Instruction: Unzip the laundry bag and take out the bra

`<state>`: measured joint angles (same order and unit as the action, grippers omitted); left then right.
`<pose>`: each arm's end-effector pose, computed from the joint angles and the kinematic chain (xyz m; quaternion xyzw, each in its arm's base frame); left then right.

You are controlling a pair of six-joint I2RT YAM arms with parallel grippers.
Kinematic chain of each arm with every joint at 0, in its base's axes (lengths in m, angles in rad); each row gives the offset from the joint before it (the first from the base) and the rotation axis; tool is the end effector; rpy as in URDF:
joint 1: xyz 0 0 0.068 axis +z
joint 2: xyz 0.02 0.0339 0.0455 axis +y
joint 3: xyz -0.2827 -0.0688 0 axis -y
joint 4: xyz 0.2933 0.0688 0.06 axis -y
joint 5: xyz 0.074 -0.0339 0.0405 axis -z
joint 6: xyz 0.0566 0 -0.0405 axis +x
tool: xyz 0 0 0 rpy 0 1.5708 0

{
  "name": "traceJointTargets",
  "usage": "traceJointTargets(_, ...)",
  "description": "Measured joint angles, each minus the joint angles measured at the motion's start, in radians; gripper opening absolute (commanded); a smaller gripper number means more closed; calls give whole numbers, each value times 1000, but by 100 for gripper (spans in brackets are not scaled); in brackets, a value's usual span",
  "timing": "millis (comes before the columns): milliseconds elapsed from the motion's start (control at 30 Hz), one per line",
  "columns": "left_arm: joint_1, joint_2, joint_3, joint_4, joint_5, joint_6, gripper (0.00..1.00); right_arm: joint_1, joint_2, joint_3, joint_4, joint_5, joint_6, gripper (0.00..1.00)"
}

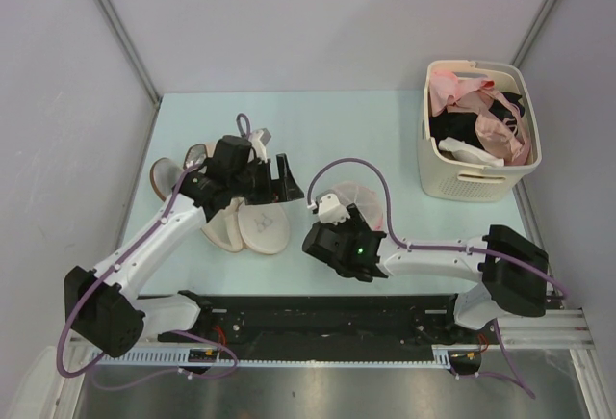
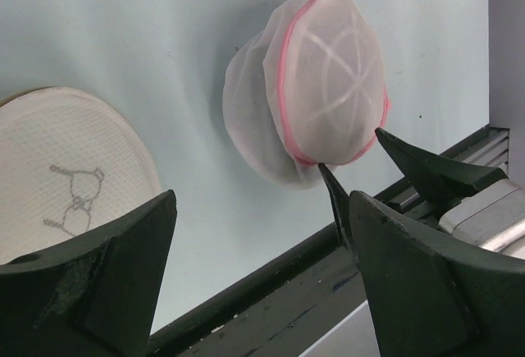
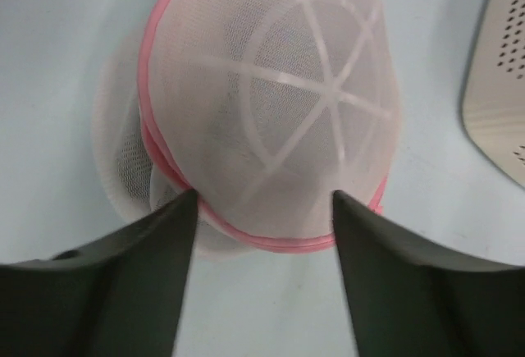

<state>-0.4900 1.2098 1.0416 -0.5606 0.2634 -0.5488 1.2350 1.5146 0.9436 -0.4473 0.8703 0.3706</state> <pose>0.2713 -0.1614 0.3024 0.0270 0.9060 -0.3051 0.2922 0.1533 0.3080 0.1937 -0.2610 0.8404 -0.1038 0.4635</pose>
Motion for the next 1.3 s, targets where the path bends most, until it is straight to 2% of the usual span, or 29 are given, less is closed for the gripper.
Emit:
traceJointTargets(33, 0, 0, 0, 0, 2, 0, 90, 0, 0, 0, -5, 15, 10, 44)
traceJointTargets(133, 0, 0, -2, 1, 4, 0, 90, 2, 0, 1, -10, 50, 29, 26)
traceJointTargets(300, 0, 0, -12, 3, 7, 0, 90, 15, -24, 1, -4, 72, 29, 14)
traceJointTargets(433, 0, 0, -15, 4, 9, 0, 91, 18, -52, 2, 8, 91, 19, 0)
traceJointTargets(767, -2, 16, -96, 92, 115, -18, 91, -24, -79, 2, 13, 95, 13, 0)
traceJointTargets(867, -5, 50, -122, 117, 138, -27, 91, -44, -98, 2, 23, 61, -8, 49)
traceJointTargets(900, -5, 60, -131, 124, 143, -29, 91, -49, -106, 2, 34, 39, -29, 73)
traceJointTargets(933, -5, 65, -138, 127, 145, -30, 91, -50, -108, 2, 42, 25, -37, 79)
traceJointTargets(1000, -6, 67, -150, 129, 145, -32, 91, -40, -109, 2, 58, -8, -67, 83)
traceJointTargets(1067, -7, 67, -151, 132, 146, -35, 91, -33, -108, 2, 64, -32, -88, 83)
traceJointTargets(1200, -7, 66, -152, 134, 152, -37, 91, -34, -84, 2, 80, -44, -100, 76)
traceJointTargets(1300, -7, 66, -156, 135, 156, -38, 91, -55, -54, 2, 82, -44, -101, 76)
